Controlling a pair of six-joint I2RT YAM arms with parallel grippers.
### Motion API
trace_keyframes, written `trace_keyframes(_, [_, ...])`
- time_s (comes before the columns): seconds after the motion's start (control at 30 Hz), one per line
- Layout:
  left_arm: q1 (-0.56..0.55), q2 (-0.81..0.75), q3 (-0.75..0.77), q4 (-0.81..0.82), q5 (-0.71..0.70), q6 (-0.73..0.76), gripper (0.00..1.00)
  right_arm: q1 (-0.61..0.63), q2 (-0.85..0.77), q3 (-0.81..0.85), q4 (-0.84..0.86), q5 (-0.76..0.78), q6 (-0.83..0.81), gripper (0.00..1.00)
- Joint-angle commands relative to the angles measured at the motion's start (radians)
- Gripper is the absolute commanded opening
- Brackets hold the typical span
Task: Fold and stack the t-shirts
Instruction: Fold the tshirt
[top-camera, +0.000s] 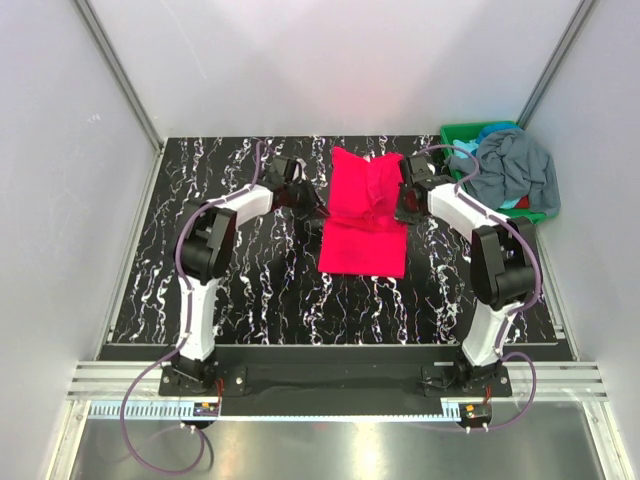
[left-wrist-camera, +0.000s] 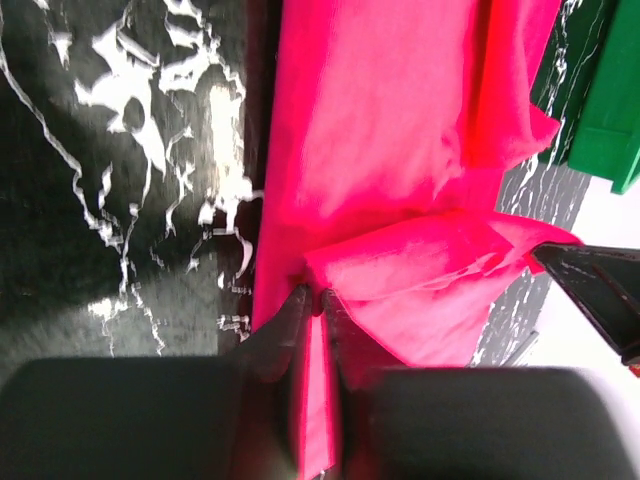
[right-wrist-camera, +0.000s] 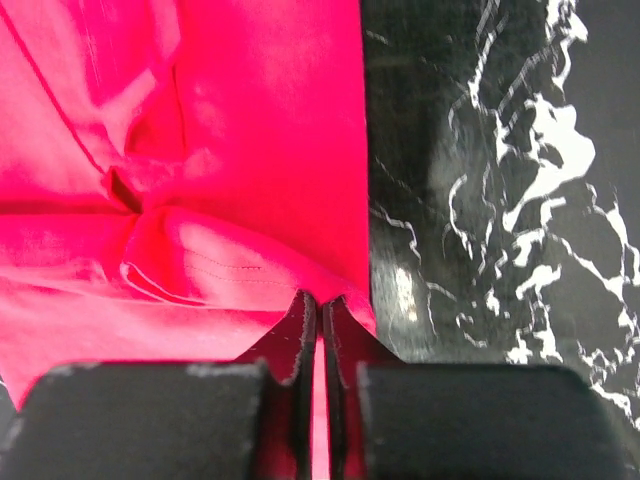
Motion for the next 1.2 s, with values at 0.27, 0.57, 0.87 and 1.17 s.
trace_keyframes(0.27, [-0.008, -0.195, -0.008, 0.016, -0.140, 0.144, 0.44, -0.023, -0.031, 0.148, -0.028, -0.033, -0.041, 0.41])
trace_keyframes(0.57, [-0.106, -0.248, -0.150, 0.017, -0.252, 0.150, 0.31, -0.021, -0.126, -0.022, 0.003, -0.108, 0.060, 0.11])
trace_keyframes(0.87, [-0.123, -0.148, -0.123, 0.019, -0.301, 0.138, 0.00, -0.021, -0.060, -0.107, 0.138, -0.133, 0.057, 0.06])
trace_keyframes(1.17, [-0.123, -0.059, -0.039, -0.019, -0.307, 0.138, 0.00, -0.021, -0.034, -0.171, 0.215, -0.094, 0.091, 0.04])
